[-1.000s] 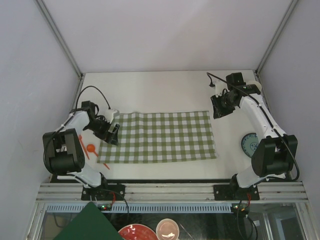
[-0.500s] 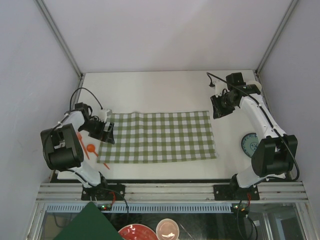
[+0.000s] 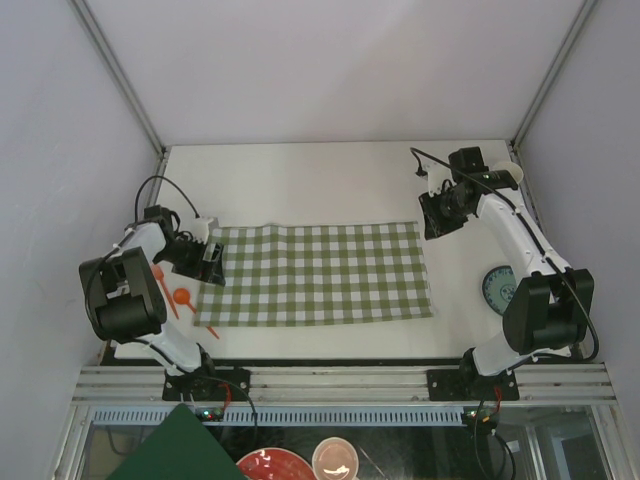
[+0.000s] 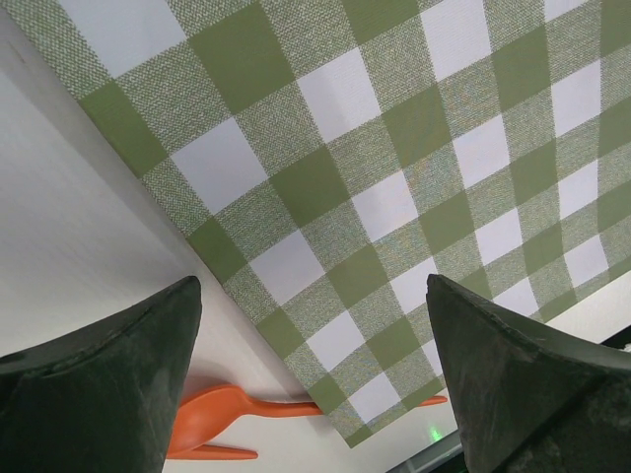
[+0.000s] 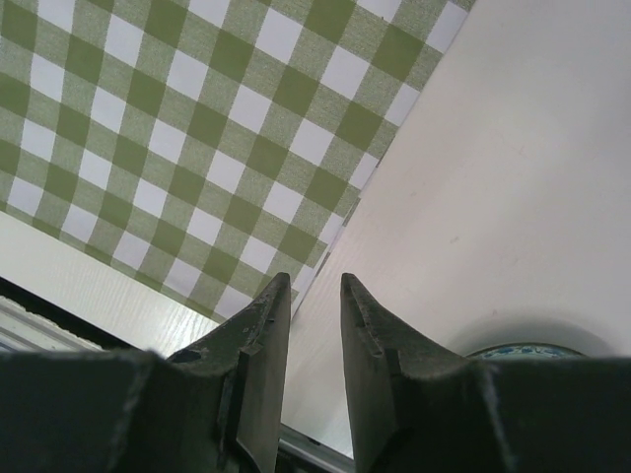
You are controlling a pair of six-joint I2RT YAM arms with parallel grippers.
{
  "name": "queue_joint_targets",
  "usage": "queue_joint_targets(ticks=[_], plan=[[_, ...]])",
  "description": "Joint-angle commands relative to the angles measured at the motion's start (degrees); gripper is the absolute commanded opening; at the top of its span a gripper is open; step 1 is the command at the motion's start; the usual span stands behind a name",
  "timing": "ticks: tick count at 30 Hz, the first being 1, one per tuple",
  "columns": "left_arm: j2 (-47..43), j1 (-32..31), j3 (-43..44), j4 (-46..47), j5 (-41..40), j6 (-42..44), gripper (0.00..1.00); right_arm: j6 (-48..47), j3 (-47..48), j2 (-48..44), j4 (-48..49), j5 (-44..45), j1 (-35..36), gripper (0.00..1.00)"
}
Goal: Set the dinner table for one person
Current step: Flatten out the napkin at the center of the board.
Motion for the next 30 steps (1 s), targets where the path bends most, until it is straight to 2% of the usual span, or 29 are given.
queue_joint_targets(ticks=[1, 13, 20, 22, 24, 30], plan=[[0.13, 0.63, 0.36, 0.22, 0.93, -0.26, 1.0, -0.8, 0.1, -1.61, 1.84, 0.44, 0.5, 0.27], [7.63, 0.75, 5.75, -9.25, 9.4, 5.33, 1.0, -0.57, 0.05, -1.58, 1.84, 0.76, 0.69, 0.27], [6.9, 0.76, 4.95, -7.23, 8.36, 4.5, 0.99, -0.54, -0.01, -1.42, 1.84, 0.75, 0.87, 0.27], [6.93, 0.72, 4.91, -7.02, 8.22, 4.17, 0.94, -0.61, 0.04, -1.49, 1.82, 0.85, 0.93, 0.27], [7.56, 0.76, 5.21, -6.99, 7.91, 3.73, 0.84, -0.61, 0.05, -1.41, 1.84, 1.02, 1.0, 0.27], [7.46, 0.76, 5.02, -6.07, 7.24, 2.94, 0.8, -0.58, -0.03, -1.36, 1.81, 0.99, 1.11, 0.27]])
